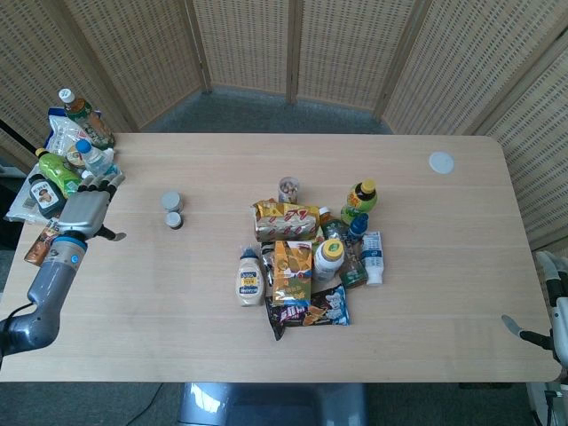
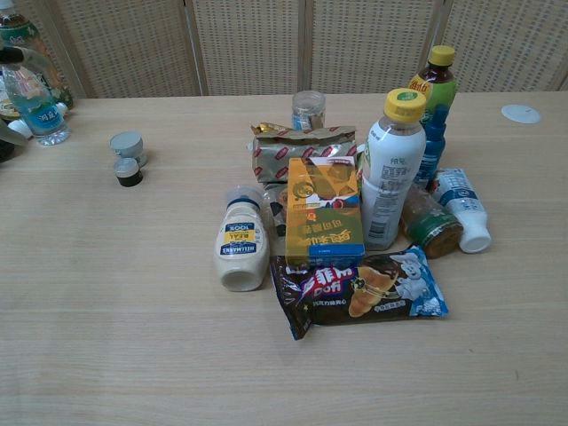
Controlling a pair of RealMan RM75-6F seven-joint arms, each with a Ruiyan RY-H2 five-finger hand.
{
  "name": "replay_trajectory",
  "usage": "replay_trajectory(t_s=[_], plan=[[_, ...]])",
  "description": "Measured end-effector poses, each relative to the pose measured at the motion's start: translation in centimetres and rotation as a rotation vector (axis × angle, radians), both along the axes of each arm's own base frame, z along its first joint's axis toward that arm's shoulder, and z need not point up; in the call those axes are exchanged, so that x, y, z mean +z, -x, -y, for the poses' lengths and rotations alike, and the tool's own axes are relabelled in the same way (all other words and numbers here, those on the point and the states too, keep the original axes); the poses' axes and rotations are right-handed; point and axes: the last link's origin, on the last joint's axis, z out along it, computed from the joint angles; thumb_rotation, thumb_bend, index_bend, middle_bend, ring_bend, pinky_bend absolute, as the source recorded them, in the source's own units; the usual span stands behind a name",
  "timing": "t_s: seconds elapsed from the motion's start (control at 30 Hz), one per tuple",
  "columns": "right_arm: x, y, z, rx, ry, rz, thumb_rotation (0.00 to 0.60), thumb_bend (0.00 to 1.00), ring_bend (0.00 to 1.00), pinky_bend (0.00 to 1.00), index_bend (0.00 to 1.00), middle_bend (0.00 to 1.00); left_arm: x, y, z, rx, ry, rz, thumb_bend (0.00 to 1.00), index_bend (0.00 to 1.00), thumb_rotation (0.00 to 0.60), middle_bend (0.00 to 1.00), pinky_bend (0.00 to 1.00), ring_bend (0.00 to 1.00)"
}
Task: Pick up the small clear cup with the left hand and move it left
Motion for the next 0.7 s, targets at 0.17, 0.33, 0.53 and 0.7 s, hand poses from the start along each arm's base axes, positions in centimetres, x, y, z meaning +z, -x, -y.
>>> replay_trajectory(t_s=[0.17,0.33,0.53,0.7], plan=[[0.0,0.4,0.4,-0.016,0.005,-0.003,0.6,0.0,0.0,0.0,0.0,0.0,-2.2,-1.1,-2.0,-0.002,0.02,-0.024,0.0,0.0,0.6,0.0,0.0,0.0],[0.0,0.7,0.7,-0.033,0.007,-0.005,0.6,0.0,0.0,0.0,0.0,0.0,-3.8,-1.8,-3.5,0.006,0.032,-0.042,0.0,0.0,0.6,0.0,0.0,0.0],[0.0,1.2,0.9,-0.054,0.008,-0.008,0.6,0.0,0.0,0.0,0.0,0.0,-5.9,-2.4,-5.2,0.017,0.055,-0.07,0.0,0.0,0.6,0.0,0.0,0.0],[0.2,1.5,1.1,-0.07,0.019,-0.008,0.6,0.0,0.0,0.0,0.0,0.0,-7.9,-2.9,-6.2,0.024,0.078,-0.087,0.0,0.0,0.6,0.0,0.0,0.0]])
